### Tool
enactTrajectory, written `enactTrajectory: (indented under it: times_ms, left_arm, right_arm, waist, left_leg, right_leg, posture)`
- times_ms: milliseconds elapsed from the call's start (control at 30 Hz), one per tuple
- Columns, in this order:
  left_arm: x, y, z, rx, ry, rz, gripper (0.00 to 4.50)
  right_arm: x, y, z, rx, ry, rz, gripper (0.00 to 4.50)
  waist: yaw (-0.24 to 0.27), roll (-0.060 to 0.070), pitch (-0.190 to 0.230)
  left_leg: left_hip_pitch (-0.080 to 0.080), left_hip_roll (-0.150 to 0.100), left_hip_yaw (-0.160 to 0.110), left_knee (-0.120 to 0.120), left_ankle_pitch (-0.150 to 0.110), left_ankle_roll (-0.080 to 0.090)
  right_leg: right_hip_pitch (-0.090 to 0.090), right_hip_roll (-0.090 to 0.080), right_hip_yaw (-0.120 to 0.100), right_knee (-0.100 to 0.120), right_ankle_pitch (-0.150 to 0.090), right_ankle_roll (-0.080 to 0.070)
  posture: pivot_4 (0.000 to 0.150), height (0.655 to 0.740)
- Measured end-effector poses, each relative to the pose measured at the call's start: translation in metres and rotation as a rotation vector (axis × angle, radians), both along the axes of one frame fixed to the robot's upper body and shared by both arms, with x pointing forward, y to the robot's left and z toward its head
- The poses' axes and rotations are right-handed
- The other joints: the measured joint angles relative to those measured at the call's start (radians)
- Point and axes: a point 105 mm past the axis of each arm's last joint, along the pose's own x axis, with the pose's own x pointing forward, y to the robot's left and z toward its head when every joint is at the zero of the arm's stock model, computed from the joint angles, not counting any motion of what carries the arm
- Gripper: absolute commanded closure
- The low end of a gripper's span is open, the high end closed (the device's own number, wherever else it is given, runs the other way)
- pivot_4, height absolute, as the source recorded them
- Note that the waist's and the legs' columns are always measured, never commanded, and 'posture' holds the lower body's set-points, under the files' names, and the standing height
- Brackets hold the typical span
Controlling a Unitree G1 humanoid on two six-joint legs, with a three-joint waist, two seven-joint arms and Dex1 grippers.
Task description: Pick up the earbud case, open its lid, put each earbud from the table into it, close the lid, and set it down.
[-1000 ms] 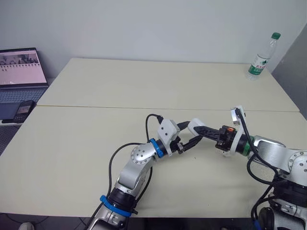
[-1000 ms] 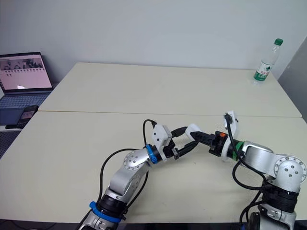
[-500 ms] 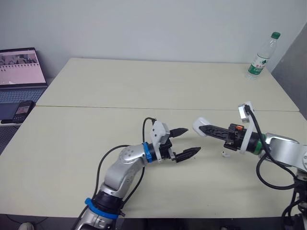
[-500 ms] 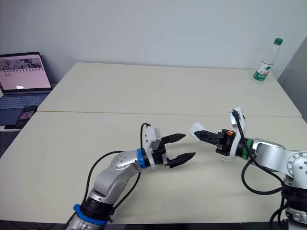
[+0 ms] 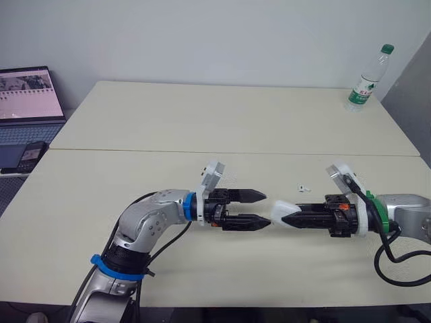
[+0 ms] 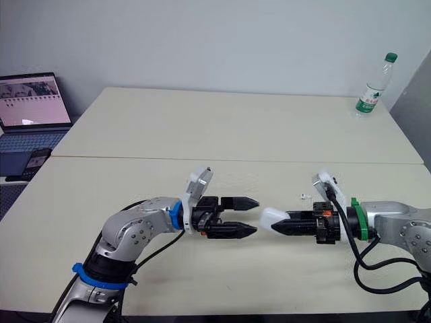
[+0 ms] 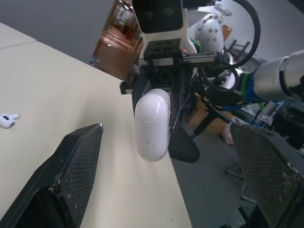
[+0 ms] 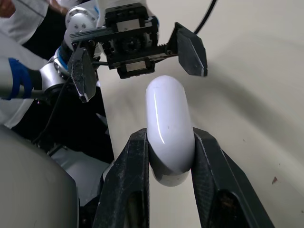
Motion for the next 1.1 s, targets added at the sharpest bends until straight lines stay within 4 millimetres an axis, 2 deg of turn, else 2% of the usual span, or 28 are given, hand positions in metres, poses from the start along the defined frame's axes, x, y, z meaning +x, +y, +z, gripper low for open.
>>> enactTrajectory:
  times_ms: [67, 167, 467, 533, 600, 967, 1100]
  left_arm:
    - [-0.0018, -0.0016, -0.0013, 0.008, -0.002, -0.019, 0.05]
    - [-0.0025, -0.0024, -0.0047, 0.013, 0.014, -0.034, 0.67]
    - [-0.0012, -0.0014, -0.0071, 0.029, 0.022, -0.040, 3.66]
    - [0.0015, 0.0030, -0.0087, 0.045, 0.021, -0.024, 3.95]
    - [0.0022, 0.0030, -0.0088, 0.047, 0.018, -0.019, 4.48]
    - [0.0052, 0.0042, -0.0061, 0.035, 0.018, 0.002, 4.48]
    - [0.0047, 0.0042, -0.0058, 0.034, 0.025, -0.002, 3.57]
  right_arm:
    - [-0.0012, 0.0019, 0.0007, 0.000, -0.005, 0.019, 3.72]
    - [-0.0025, 0.0028, 0.0011, -0.004, -0.012, 0.032, 3.72]
    - [-0.0058, 0.0038, -0.0001, -0.007, -0.025, 0.052, 3.72]
    - [-0.0035, 0.0003, -0.0015, -0.014, -0.026, 0.031, 3.72]
    - [-0.0028, 0.0003, -0.0013, -0.009, -0.029, 0.027, 3.72]
    - [0.0006, 0.0022, 0.0007, 0.003, -0.047, 0.010, 3.72]
    - [0.0020, 0.0013, 0.0003, -0.006, -0.052, -0.001, 3.72]
  waist:
    - [0.001, 0.000, 0.000]
    - [0.001, 0.000, 0.000]
    - [0.001, 0.000, 0.000]
    - [0.000, 0.000, 0.000]
    - [0.001, 0.000, 0.000]
    - [0.001, 0.000, 0.000]
    - [0.001, 0.000, 0.000]
  left_leg:
    - [0.000, 0.000, 0.000, -0.001, 0.000, 0.000]
    - [0.000, 0.000, 0.000, -0.002, 0.000, 0.000]
    - [-0.001, 0.000, 0.000, -0.004, 0.000, 0.000]
    - [-0.001, 0.000, 0.000, -0.004, 0.000, 0.000]
    - [-0.001, 0.000, -0.001, -0.004, 0.000, 0.000]
    - [-0.001, 0.000, 0.000, -0.004, 0.000, 0.000]
    - [-0.001, 0.000, -0.001, -0.004, 0.000, 0.000]
  right_leg:
    - [0.000, 0.000, 0.000, -0.001, 0.000, 0.000]
    - [0.000, 0.000, 0.000, -0.003, 0.000, 0.000]
    - [0.001, -0.001, 0.000, -0.007, 0.000, 0.000]
    - [0.001, -0.001, 0.000, -0.007, 0.000, 0.000]
    - [0.001, -0.001, -0.001, -0.007, 0.000, 0.000]
    - [0.001, -0.001, -0.001, -0.007, 0.002, -0.002]
    - [0.001, -0.001, -0.001, -0.006, 0.002, -0.002]
  posture:
    - [0.150, 0.7362]
    - [0.150, 0.7362]
    - [0.150, 0.7362]
    - [0.150, 0.7362]
    - [0.150, 0.7362]
    - [0.150, 0.7362]
    - [0.150, 0.7362]
